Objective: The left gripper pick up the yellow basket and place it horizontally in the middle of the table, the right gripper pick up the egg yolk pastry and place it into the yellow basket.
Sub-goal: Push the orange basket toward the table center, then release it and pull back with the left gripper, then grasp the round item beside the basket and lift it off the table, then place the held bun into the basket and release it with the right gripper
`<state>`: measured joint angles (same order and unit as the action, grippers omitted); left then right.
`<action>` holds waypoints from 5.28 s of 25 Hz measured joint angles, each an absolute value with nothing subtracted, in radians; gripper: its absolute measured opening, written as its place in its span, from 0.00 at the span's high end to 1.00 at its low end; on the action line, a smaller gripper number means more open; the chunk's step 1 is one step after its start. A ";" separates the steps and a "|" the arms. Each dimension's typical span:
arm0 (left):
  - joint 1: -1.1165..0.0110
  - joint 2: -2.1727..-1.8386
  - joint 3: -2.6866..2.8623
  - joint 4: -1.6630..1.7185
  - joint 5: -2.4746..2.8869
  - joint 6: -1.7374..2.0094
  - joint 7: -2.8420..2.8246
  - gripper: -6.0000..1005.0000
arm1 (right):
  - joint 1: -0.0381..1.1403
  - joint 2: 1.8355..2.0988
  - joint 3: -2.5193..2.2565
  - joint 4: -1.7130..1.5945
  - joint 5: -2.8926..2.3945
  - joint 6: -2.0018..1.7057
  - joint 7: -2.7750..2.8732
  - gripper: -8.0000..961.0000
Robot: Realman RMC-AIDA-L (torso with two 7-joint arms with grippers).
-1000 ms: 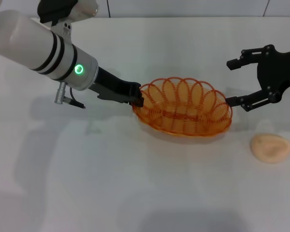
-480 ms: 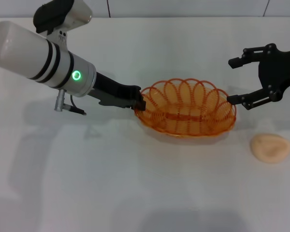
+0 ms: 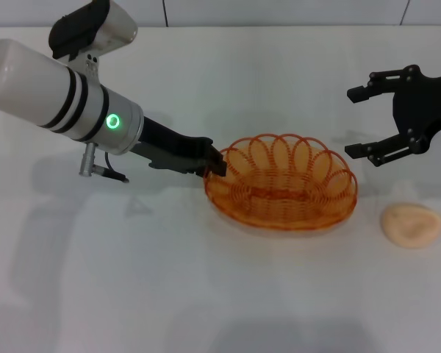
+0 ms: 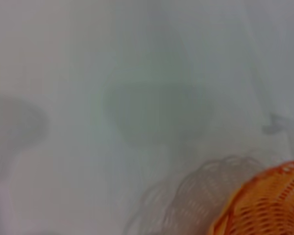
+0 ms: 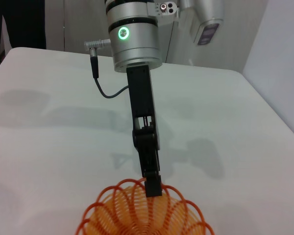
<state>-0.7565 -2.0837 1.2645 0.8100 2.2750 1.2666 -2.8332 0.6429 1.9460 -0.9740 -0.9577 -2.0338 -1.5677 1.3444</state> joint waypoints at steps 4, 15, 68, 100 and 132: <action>-0.753 -2.080 1.260 0.811 2.250 1.269 -2.826 0.76 | 0.638 1.947 -0.974 -0.959 -2.034 -1.568 1.344 0.09; -0.630 -2.067 1.124 1.060 2.250 1.431 -2.782 0.40 | 0.617 1.947 -0.954 -0.971 -2.025 -1.585 1.354 0.09; -0.314 -1.992 0.831 1.046 2.012 1.884 -1.250 0.12 | 0.692 1.971 -1.034 -1.167 -2.445 -1.799 1.969 0.11; -0.344 -2.053 0.851 1.086 2.109 1.847 -1.237 0.12 | 0.742 1.993 -1.063 -1.016 -2.626 -1.720 1.994 0.42; -0.342 -2.062 0.847 1.089 2.119 1.847 -1.246 0.12 | 0.768 2.019 -1.096 -1.213 -2.291 -1.736 1.998 0.94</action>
